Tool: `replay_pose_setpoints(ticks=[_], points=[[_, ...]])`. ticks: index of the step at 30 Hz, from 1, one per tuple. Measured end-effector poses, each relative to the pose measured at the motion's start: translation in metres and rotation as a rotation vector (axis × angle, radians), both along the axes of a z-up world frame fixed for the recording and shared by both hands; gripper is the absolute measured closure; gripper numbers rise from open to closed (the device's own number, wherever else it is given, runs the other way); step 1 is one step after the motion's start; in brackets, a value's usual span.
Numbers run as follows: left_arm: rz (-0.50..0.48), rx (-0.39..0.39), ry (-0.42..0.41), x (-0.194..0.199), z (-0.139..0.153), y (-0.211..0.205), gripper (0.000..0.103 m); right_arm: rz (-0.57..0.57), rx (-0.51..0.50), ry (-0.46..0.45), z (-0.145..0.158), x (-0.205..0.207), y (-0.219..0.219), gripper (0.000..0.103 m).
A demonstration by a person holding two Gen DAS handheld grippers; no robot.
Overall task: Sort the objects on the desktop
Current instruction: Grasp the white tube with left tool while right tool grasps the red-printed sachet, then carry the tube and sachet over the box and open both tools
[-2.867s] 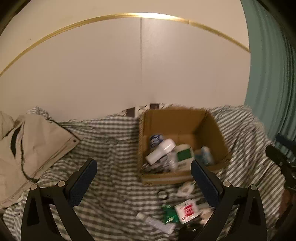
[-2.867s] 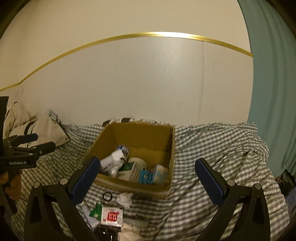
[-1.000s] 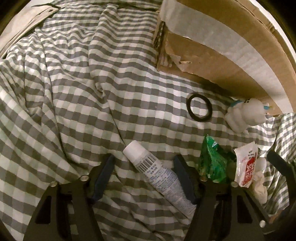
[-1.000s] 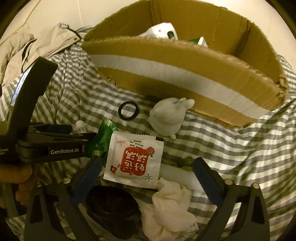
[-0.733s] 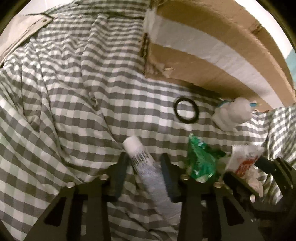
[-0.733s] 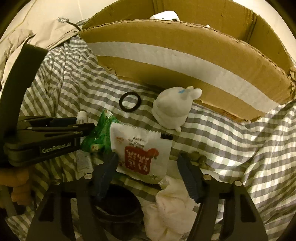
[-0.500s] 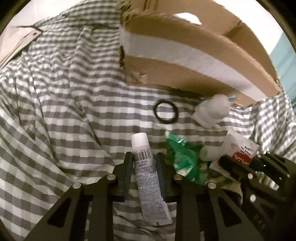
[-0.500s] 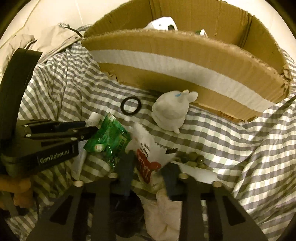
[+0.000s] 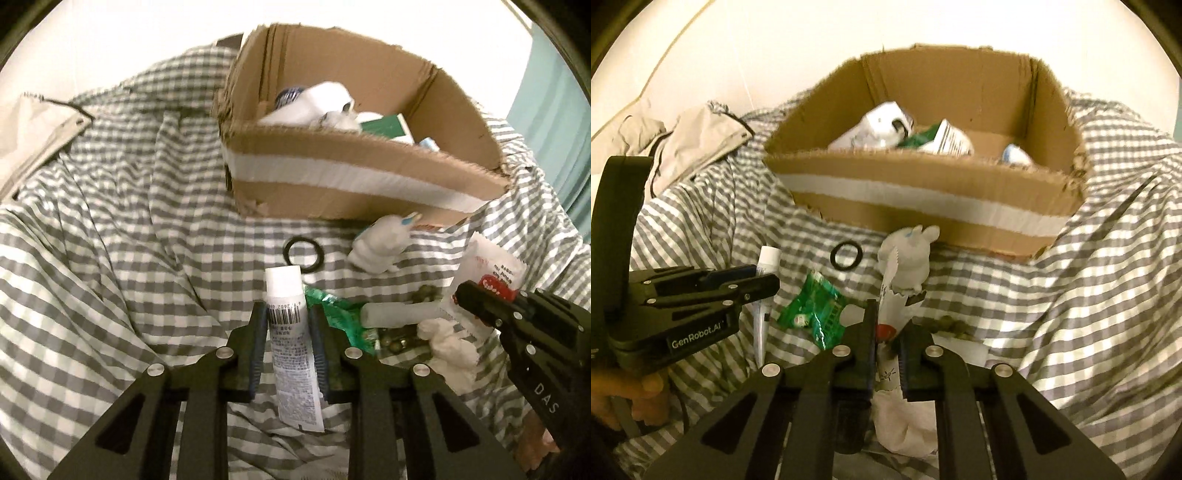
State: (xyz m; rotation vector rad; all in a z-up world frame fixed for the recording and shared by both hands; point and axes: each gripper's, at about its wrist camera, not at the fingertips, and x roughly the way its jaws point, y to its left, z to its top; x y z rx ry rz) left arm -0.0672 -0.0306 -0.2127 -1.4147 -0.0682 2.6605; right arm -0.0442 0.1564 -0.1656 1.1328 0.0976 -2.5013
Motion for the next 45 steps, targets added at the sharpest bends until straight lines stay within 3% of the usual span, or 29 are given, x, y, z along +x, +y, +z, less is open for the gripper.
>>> replay_pose_setpoints(ticks=[22, 34, 45], points=[[-0.085, 0.034, 0.265, 0.029, 0.093, 0.018, 0.080, -0.056, -0.055, 0.307, 0.072, 0.045, 0.014, 0.095], [-0.138, 0.028, 0.429, 0.029, 0.151, 0.032, 0.080, -0.069, -0.080, 0.411, 0.120, 0.041, 0.021, 0.095], [-0.124, 0.042, 0.533, 0.000, 0.190, 0.035, 0.080, -0.078, -0.078, 0.515, 0.164, 0.021, 0.021, 0.095]])
